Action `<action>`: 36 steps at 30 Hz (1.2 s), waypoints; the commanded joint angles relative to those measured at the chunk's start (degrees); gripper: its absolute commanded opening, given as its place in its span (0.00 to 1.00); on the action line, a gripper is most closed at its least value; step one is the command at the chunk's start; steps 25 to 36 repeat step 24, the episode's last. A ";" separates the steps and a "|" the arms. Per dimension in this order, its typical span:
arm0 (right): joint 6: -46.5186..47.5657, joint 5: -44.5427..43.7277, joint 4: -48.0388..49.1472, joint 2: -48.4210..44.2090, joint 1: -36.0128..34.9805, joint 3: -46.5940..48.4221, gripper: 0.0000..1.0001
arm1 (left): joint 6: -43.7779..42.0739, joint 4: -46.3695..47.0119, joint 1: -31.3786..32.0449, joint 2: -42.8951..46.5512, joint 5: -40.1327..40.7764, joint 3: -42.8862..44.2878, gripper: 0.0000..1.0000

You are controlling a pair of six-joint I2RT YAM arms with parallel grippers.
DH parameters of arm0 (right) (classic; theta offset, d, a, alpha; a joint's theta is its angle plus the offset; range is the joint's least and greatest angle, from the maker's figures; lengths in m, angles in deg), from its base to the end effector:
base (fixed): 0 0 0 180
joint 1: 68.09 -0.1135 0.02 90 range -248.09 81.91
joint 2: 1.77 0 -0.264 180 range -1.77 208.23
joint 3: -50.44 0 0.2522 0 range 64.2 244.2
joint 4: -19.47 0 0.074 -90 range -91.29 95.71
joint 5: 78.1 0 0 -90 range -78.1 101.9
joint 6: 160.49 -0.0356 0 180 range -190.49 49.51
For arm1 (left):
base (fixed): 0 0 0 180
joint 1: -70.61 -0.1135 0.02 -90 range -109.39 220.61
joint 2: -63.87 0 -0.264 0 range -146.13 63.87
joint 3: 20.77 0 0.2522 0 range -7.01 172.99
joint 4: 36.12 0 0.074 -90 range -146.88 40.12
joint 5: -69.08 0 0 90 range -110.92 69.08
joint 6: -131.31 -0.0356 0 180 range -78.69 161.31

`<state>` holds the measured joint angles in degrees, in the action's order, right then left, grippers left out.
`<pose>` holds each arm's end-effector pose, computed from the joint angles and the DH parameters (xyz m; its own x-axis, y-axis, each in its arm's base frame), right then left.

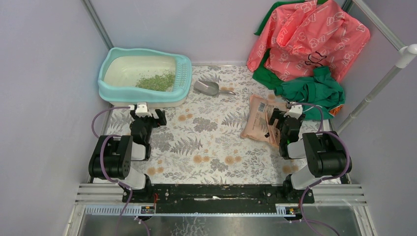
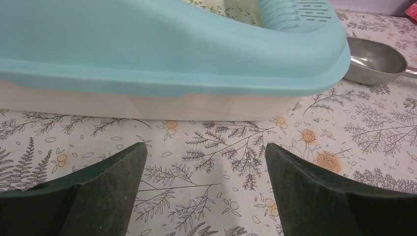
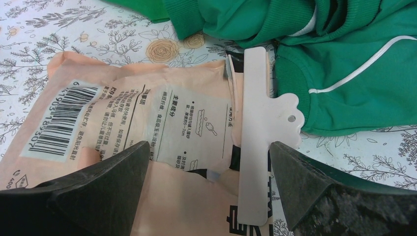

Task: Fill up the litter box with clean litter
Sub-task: Reset both arms

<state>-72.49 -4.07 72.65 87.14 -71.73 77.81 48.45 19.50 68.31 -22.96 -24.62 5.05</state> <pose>0.2424 0.0056 0.1400 -0.1377 0.0249 -0.9902 0.2156 0.9765 -0.0054 0.2366 0.0072 0.1462 -0.0961 -0.1280 -0.9871 0.0123 0.9915 -0.1298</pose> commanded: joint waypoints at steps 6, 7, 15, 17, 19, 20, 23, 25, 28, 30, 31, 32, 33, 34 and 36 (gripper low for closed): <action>-0.21 -1.37 1.98 -0.05 0.30 1.07 1.00 | -1.60 1.63 0.11 -0.18 -0.34 0.54 0.99; -0.20 -1.38 2.04 -0.05 0.29 1.02 1.00 | -1.60 1.63 0.11 -0.23 -0.38 0.52 0.99; -0.14 -1.35 2.05 -0.05 0.27 1.01 1.00 | -1.60 1.63 0.11 -0.19 -0.36 0.57 0.99; -0.19 -1.28 2.04 -0.05 0.25 1.07 1.00 | -1.60 1.63 0.09 -0.21 -0.37 0.55 0.99; -0.26 -1.32 1.81 -0.05 0.28 1.12 1.00 | -1.60 1.63 0.11 -0.19 -0.33 0.52 0.99; -0.33 -1.23 1.64 -0.05 0.34 1.14 1.00 | -1.60 1.63 0.09 -0.17 -0.39 0.53 0.99; -0.32 -1.10 0.60 -0.13 0.32 1.67 1.00 | -1.60 1.63 0.07 -0.21 -0.34 0.54 0.99; -0.38 -1.11 0.62 -0.13 0.35 1.62 1.00 | -1.60 1.62 0.09 -0.19 -0.34 0.57 0.99; -0.38 -1.11 0.62 -0.13 0.35 1.62 1.00 | -1.60 1.62 0.09 -0.19 -0.34 0.57 0.99; -0.38 -1.11 0.62 -0.13 0.35 1.62 1.00 | -1.60 1.62 0.09 -0.19 -0.34 0.57 0.99; -0.38 -1.11 0.62 -0.13 0.35 1.62 1.00 | -1.60 1.62 0.09 -0.19 -0.34 0.57 0.99; -0.38 -1.11 0.62 -0.13 0.35 1.62 1.00 | -1.60 1.62 0.09 -0.19 -0.34 0.57 0.99; -0.38 -1.11 0.62 -0.13 0.35 1.62 1.00 | -1.60 1.62 0.09 -0.19 -0.34 0.57 0.99; -0.38 -1.11 0.62 -0.13 0.35 1.62 1.00 | -1.60 1.62 0.09 -0.19 -0.34 0.57 0.99; -0.38 -1.11 0.62 -0.13 0.35 1.62 1.00 | -1.60 1.62 0.09 -0.19 -0.34 0.57 0.99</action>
